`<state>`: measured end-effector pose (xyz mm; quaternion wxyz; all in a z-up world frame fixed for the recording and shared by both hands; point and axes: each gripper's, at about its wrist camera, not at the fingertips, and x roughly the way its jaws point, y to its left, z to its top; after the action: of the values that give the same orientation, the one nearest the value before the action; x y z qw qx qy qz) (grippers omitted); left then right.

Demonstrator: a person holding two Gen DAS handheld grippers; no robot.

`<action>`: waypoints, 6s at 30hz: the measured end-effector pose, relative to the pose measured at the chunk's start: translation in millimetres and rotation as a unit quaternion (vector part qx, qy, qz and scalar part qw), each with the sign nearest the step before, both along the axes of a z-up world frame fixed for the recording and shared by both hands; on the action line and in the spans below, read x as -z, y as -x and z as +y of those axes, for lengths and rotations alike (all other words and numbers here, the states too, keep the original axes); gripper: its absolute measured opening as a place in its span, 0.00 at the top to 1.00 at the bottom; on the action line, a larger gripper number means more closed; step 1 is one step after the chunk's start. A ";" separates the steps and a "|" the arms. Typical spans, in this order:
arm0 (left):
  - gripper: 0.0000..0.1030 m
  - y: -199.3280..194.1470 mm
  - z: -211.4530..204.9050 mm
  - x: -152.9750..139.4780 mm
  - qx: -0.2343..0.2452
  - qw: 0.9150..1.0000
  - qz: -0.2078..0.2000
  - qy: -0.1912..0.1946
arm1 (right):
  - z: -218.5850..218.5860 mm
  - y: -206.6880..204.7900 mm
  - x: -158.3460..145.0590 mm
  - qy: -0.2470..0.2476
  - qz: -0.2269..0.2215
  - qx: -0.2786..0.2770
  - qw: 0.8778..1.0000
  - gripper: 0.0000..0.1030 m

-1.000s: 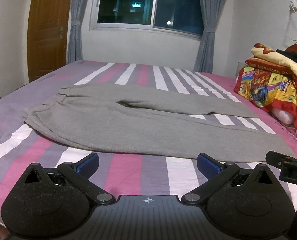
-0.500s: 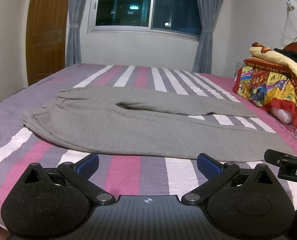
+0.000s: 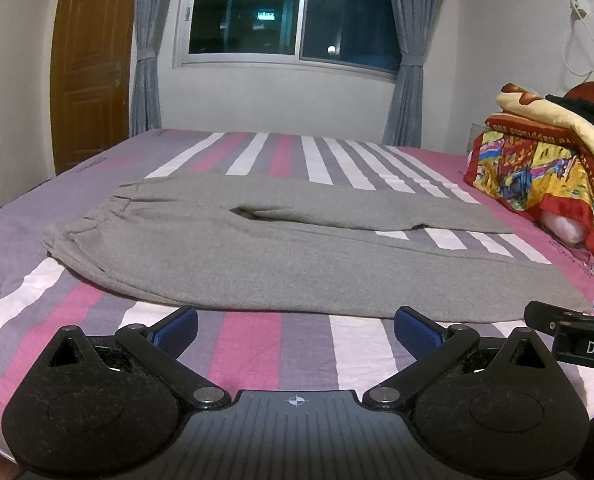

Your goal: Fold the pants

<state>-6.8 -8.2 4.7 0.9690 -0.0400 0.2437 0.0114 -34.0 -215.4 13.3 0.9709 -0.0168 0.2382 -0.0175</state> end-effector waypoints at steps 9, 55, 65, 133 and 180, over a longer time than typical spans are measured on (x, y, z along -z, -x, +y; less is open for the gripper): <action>0.00 1.1 0.2 0.3 0.000 1.000 -0.001 -0.001 | -1.4 -0.3 0.8 -0.001 0.004 -0.001 1.000 0.00; 0.33 -368.1 222.8 -12.9 -0.059 0.993 0.094 -0.034 | 21.5 -318.9 -31.0 -0.068 0.053 -0.177 0.981 0.02; 0.16 -470.2 328.6 28.1 -0.020 0.986 0.128 -0.109 | 76.7 -453.2 -2.7 -0.027 0.105 -0.306 0.946 0.58; 0.35 -128.4 361.8 61.5 -0.064 0.941 0.056 0.328 | 16.8 -206.5 48.6 -0.310 0.151 -0.161 0.925 0.62; 0.26 -119.8 290.0 64.5 -0.176 0.961 0.177 0.122 | -23.0 -256.3 71.5 -0.184 0.229 0.003 0.956 0.48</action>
<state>113.0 281.8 -59.8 0.8808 -0.1973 0.4001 0.1585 222.2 -238.4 -58.2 0.8765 0.1591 0.4534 0.0277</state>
